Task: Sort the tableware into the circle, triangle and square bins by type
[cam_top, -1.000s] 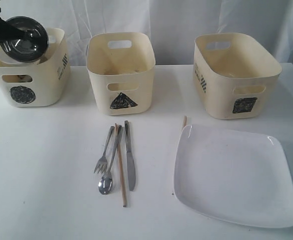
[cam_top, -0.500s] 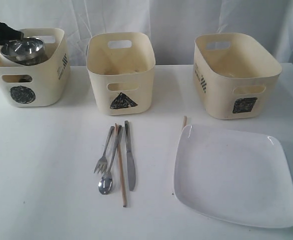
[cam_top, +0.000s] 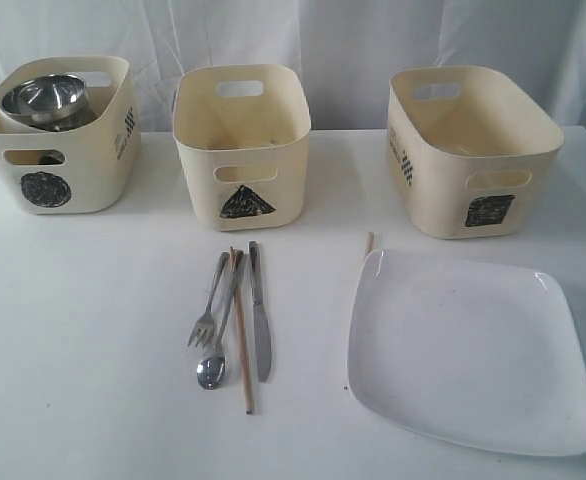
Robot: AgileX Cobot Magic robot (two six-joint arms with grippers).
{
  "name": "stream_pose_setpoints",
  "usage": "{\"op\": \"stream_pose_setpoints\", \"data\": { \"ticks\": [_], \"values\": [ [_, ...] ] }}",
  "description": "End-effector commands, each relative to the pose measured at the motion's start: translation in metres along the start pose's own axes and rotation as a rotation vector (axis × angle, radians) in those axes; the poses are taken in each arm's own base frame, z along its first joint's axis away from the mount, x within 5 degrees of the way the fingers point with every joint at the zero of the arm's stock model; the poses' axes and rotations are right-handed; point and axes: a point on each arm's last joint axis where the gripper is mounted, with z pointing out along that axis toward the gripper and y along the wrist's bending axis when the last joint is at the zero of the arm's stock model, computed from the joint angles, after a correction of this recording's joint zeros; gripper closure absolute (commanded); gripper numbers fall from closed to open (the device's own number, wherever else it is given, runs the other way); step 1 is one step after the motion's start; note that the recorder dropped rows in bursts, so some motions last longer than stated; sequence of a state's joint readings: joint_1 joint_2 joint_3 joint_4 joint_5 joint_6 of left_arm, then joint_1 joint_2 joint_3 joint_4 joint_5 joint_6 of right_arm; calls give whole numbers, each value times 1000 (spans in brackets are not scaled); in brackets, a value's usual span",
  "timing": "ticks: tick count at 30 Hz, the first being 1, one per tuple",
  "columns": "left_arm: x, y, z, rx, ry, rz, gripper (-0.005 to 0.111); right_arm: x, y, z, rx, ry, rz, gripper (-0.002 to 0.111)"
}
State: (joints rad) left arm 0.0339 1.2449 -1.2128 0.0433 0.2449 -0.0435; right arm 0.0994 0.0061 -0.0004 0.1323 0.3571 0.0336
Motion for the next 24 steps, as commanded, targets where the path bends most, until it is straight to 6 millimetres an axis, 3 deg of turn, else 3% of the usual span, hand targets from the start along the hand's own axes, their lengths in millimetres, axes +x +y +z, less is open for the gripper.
{"op": "stream_pose_setpoints", "data": {
  "ticks": [1,6,11,19,24],
  "values": [
    [36,-4,-68,2,-67,-30,63,-1,0,0,7,-14,-10,108],
    [82,-10,-129,16,-148,-59,63,-1,0,0,7,-14,-10,108],
    [125,-16,-168,31,-164,-64,63,-1,0,0,7,-14,-10,108],
    [177,-24,-203,82,129,-145,63,-1,0,0,7,-14,-10,108],
    [186,-26,-211,88,163,-127,63,-1,0,0,7,-14,-10,108]
  ]
}}
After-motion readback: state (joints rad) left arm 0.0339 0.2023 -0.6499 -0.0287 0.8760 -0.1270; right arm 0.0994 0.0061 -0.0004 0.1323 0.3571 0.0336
